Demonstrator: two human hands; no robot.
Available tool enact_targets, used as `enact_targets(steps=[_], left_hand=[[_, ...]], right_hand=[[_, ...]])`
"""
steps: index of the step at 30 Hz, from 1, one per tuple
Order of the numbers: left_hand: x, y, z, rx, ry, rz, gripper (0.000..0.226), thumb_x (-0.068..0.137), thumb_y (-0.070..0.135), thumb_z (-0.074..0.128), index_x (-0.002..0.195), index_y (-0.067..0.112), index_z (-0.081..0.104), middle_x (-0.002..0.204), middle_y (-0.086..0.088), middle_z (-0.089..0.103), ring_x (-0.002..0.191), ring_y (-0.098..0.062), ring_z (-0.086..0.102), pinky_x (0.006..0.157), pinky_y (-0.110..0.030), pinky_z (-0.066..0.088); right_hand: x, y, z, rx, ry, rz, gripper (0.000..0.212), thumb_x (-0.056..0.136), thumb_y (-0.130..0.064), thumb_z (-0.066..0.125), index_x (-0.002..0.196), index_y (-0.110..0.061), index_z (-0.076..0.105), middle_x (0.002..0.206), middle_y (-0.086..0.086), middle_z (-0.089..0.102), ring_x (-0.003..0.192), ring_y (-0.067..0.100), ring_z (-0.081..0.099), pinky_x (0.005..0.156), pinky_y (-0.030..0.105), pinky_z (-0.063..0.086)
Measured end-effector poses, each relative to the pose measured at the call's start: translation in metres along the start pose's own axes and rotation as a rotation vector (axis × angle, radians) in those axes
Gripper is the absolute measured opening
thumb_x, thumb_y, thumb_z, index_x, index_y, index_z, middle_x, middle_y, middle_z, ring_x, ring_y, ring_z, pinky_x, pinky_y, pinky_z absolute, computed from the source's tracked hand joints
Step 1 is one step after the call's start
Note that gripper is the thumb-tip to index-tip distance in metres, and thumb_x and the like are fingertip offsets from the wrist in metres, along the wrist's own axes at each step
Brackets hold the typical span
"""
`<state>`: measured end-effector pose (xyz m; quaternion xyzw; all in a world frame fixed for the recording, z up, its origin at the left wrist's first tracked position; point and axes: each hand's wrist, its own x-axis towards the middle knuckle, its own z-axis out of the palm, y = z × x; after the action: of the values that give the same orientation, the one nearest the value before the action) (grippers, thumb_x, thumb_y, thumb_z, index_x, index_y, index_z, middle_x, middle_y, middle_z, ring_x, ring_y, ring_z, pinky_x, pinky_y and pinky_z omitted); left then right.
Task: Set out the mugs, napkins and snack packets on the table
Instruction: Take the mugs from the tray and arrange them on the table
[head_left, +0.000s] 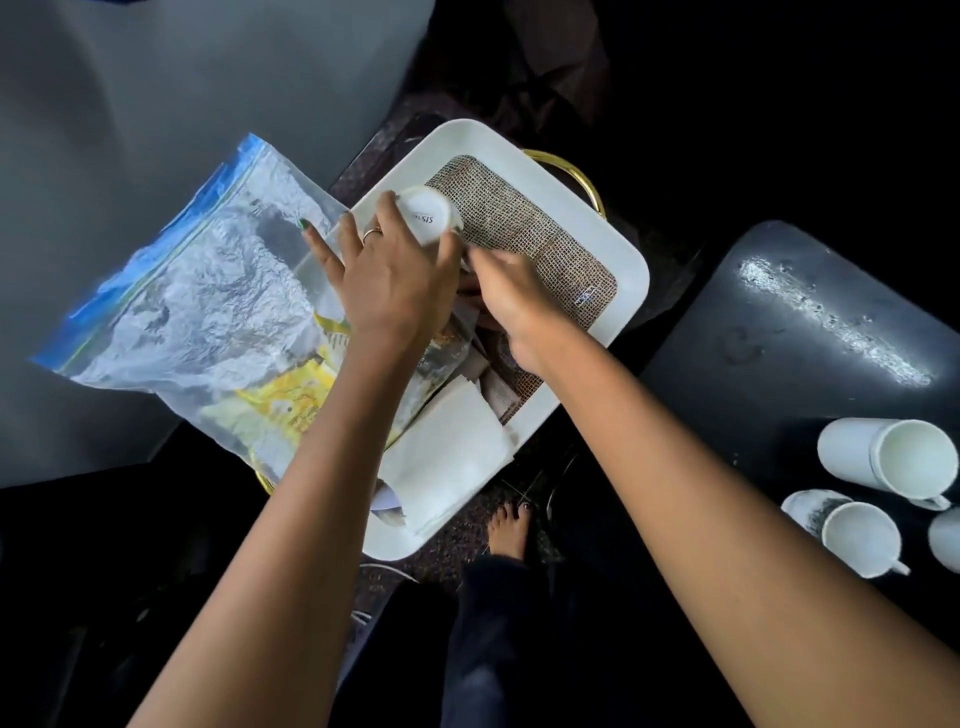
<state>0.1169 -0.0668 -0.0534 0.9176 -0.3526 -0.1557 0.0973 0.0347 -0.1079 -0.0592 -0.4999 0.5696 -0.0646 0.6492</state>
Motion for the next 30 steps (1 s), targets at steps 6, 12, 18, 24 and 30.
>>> enact_targets(steps=[6, 12, 18, 24, 30], left_hand=[[-0.008, 0.005, -0.006, -0.12, 0.055, 0.0, 0.055, 0.092, 0.05, 0.04, 0.13, 0.01, 0.042, 0.123, -0.018, 0.062, 0.143, -0.026, 0.022, 0.113, -0.048, -0.019], [-0.045, 0.027, -0.012, -0.561, 0.102, -0.003, 0.036, 0.092, 0.034, 0.05, 0.124, 0.017, 0.05, 0.114, 0.005, 0.059, 0.12, -0.019, 0.049, 0.119, -0.046, 0.01], [-0.085, 0.05, -0.012, -1.02, 0.094, -0.148, 0.018, 0.096, 0.024, 0.052, 0.11, 0.013, 0.055, 0.104, 0.005, 0.061, 0.087, 0.0, 0.059, 0.077, -0.019, 0.047], [-0.1, 0.058, -0.009, -1.134, -0.168, -0.29, 0.043, 0.09, 0.039, 0.062, 0.126, 0.018, 0.05, 0.11, 0.008, 0.064, 0.104, -0.005, 0.058, 0.09, -0.025, 0.047], [-0.108, 0.056, -0.003, -0.973, -0.481, -0.137, 0.074, 0.078, 0.044, 0.073, 0.14, 0.014, 0.046, 0.131, -0.003, 0.061, 0.118, -0.011, 0.058, 0.101, -0.031, 0.046]], right_hand=[[-0.001, 0.003, 0.001, 0.292, 0.078, 0.075, 0.036, 0.093, -0.032, 0.051, 0.102, 0.0, 0.066, 0.106, 0.023, 0.069, 0.101, 0.037, 0.065, 0.092, 0.05, 0.051], [-0.012, 0.011, -0.016, 0.63, 0.124, 0.025, 0.024, 0.096, -0.029, 0.05, 0.1, -0.009, 0.062, 0.105, 0.019, 0.065, 0.091, 0.032, 0.066, 0.092, 0.044, 0.05], [-0.032, 0.022, -0.047, 0.795, 0.194, 0.0, 0.023, 0.09, -0.034, 0.06, 0.089, -0.011, 0.062, 0.08, 0.006, 0.064, 0.078, 0.022, 0.064, 0.074, 0.036, 0.056], [-0.06, 0.041, -0.084, 0.789, 0.156, -0.132, 0.042, 0.075, -0.018, 0.074, 0.113, -0.013, 0.056, 0.084, -0.003, 0.069, 0.078, 0.01, 0.066, 0.069, 0.025, 0.056], [-0.084, 0.061, -0.133, 0.559, 0.022, -0.224, 0.087, 0.06, -0.012, 0.076, 0.139, -0.018, 0.038, 0.128, 0.007, 0.058, 0.109, 0.015, 0.064, 0.089, 0.027, 0.053]])
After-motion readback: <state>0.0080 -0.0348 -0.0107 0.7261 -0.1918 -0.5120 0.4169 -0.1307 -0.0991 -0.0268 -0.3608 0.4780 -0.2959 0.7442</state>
